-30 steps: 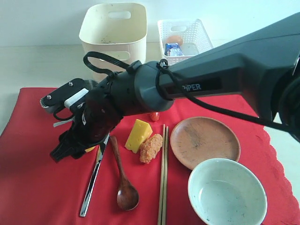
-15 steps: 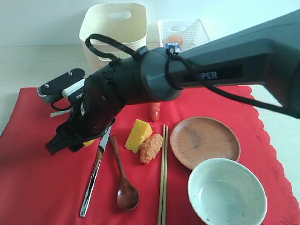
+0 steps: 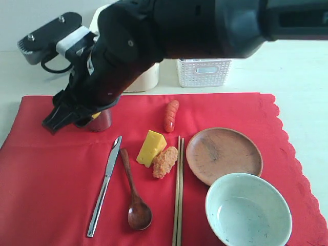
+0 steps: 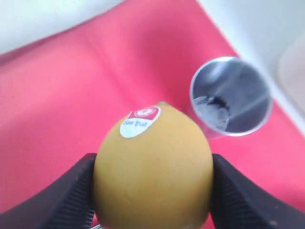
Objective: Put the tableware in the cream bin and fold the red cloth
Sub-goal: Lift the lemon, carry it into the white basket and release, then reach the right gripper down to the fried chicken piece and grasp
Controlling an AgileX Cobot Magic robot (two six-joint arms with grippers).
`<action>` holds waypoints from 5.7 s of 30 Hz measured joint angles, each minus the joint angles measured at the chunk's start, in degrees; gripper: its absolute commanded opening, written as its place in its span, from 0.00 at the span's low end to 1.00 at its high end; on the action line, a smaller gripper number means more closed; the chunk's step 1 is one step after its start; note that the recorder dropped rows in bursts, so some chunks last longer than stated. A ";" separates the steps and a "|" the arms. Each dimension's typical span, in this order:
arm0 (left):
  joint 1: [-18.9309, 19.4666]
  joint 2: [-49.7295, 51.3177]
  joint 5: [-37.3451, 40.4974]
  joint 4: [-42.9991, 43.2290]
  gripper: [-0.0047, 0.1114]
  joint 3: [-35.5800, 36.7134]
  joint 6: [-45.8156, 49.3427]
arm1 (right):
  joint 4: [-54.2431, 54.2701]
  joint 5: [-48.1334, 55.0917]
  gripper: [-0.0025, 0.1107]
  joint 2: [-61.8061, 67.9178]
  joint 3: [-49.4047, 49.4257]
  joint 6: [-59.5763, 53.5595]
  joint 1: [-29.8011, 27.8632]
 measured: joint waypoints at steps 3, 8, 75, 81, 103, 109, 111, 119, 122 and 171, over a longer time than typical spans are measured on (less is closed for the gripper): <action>0.00 0.00 0.00 0.00 0.04 0.00 0.00 | -1.46 0.51 0.02 -2.50 0.00 0.00 -1.50; 0.00 0.00 0.00 0.00 0.04 0.00 0.00 | -2.73 0.60 0.02 -5.20 0.00 0.00 -6.09; 0.00 0.00 0.00 0.00 0.04 0.00 0.00 | -2.78 -34.01 0.69 16.01 0.00 3.83 -36.59; 0.00 0.00 0.00 0.00 0.04 0.00 0.00 | -2.78 -33.23 0.69 15.50 0.00 3.83 -36.59; 0.00 0.00 0.00 0.00 0.04 0.00 0.00 | -2.78 3.00 0.02 -7.53 0.00 3.83 -36.59; 0.00 0.00 0.00 0.00 0.04 0.00 0.00 | -2.78 6.51 0.02 -11.93 2.94 3.71 -36.59; 0.00 0.00 0.00 0.00 0.04 0.00 0.00 | -2.78 6.72 0.02 -13.33 5.23 3.71 -36.59; 0.00 0.00 0.00 0.00 0.04 0.00 0.00 | 0.13 5.69 0.02 -17.27 14.10 2.27 -36.59; 0.00 0.00 0.00 0.00 0.04 0.00 0.00 | 2.03 4.17 0.02 -18.02 17.60 0.64 -35.29; 0.00 0.00 0.00 0.00 0.04 0.00 0.00 | -1.30 -5.71 0.69 0.60 24.95 -11.80 -7.41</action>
